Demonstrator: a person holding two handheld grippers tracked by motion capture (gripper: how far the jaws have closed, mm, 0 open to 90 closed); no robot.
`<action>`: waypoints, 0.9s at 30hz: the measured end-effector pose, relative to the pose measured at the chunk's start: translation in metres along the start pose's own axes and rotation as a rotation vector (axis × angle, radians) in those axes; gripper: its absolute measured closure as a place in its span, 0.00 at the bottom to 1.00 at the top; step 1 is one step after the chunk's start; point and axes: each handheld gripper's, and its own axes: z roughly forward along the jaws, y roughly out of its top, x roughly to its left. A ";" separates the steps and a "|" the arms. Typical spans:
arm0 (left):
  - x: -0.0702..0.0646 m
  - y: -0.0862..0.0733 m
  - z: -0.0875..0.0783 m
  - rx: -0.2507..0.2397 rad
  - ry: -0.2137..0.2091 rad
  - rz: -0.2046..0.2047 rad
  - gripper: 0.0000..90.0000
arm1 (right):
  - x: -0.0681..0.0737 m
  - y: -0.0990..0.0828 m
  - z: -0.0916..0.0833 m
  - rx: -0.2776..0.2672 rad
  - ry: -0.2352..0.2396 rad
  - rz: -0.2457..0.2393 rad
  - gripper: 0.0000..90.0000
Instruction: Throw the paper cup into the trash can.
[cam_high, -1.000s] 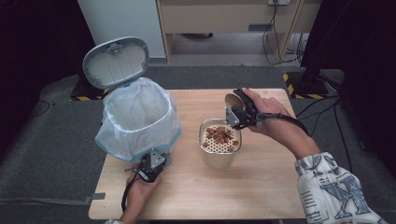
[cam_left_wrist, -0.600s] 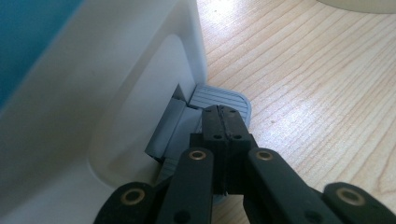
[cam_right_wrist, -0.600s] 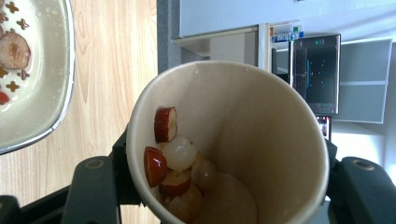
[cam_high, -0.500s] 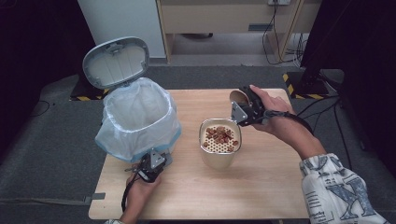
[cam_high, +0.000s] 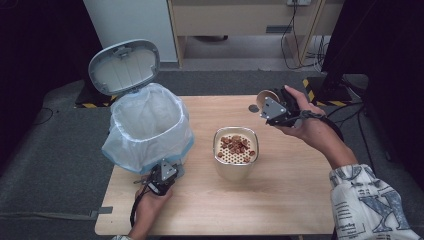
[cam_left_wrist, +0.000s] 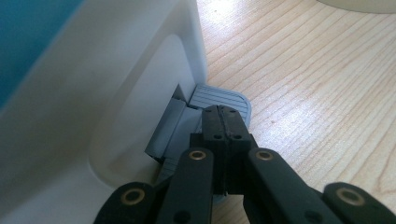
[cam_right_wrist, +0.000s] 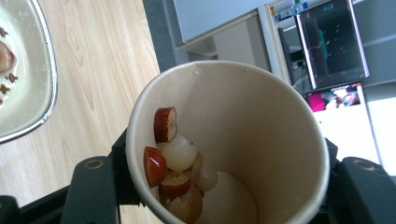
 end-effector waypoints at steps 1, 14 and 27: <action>0.000 0.000 0.000 0.000 0.000 0.000 1.00 | -0.001 -0.003 0.000 -0.002 0.003 0.022 0.39; 0.000 0.000 0.000 0.000 0.000 0.000 1.00 | -0.016 -0.033 -0.003 -0.070 0.098 0.266 0.39; 0.000 0.000 0.000 0.000 -0.001 0.000 1.00 | -0.023 -0.049 -0.004 -0.109 0.142 0.395 0.39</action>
